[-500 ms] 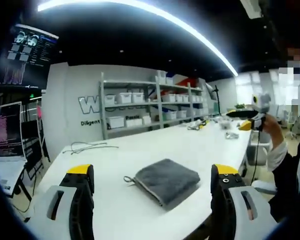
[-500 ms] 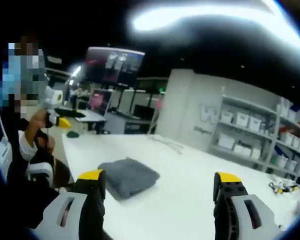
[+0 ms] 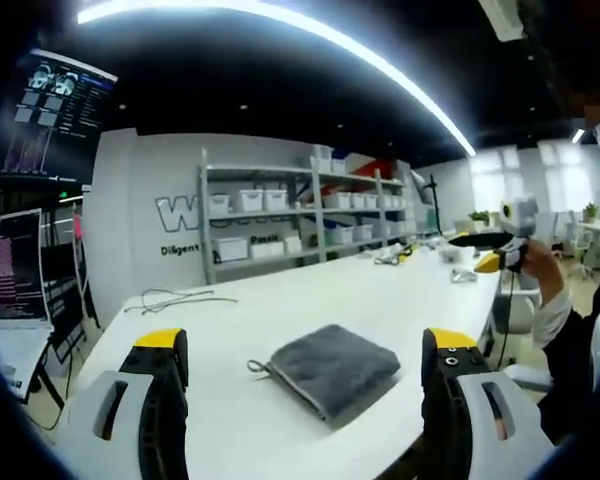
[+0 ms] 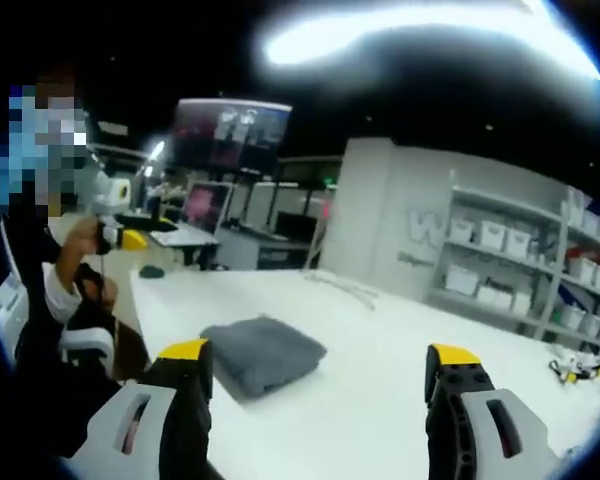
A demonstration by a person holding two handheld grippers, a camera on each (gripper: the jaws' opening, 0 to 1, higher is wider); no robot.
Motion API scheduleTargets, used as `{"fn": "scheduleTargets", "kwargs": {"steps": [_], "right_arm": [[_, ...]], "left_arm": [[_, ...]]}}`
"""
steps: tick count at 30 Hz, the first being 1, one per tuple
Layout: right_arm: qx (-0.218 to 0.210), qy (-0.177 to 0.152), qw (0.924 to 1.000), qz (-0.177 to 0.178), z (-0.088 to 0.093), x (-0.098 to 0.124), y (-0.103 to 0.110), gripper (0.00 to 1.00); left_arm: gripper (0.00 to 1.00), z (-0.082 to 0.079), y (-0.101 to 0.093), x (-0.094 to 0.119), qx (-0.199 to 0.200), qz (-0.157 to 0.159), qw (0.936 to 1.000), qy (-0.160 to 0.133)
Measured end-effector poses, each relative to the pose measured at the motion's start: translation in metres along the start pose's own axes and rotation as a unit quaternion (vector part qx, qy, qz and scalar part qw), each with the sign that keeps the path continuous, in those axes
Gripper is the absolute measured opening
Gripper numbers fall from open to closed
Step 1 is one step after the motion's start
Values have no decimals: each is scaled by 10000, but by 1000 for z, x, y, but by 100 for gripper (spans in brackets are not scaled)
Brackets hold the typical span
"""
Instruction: Open the folded towel by lifting each exposed corner and separating the folded layers until the towel lies flat within the target outline without major curled edges
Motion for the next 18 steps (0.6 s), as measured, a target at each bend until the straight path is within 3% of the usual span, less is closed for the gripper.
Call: {"fn": "scheduleTargets", "kwargs": {"steps": [3,18], "right_arm": [[-57,-103,9997,-212,-3,0,6,90],[207,-87,9988,-441,-13,-2,34,92]], "left_arm": [[96,4,-2,-2,20,54,10000,53],[96,10,-15,0,-72,241,9995,186]]}}
Point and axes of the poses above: the point that each gripper's makers call its tool centre point, and the gripper's own axes: x roughly backward along the fingers, y roughly to its left, z roughly out of its underside, the point moved 4 cm from there along x, roughly backward along the fingers, and after that the axes turned 8 degrees about y, right-handed, at the moved point
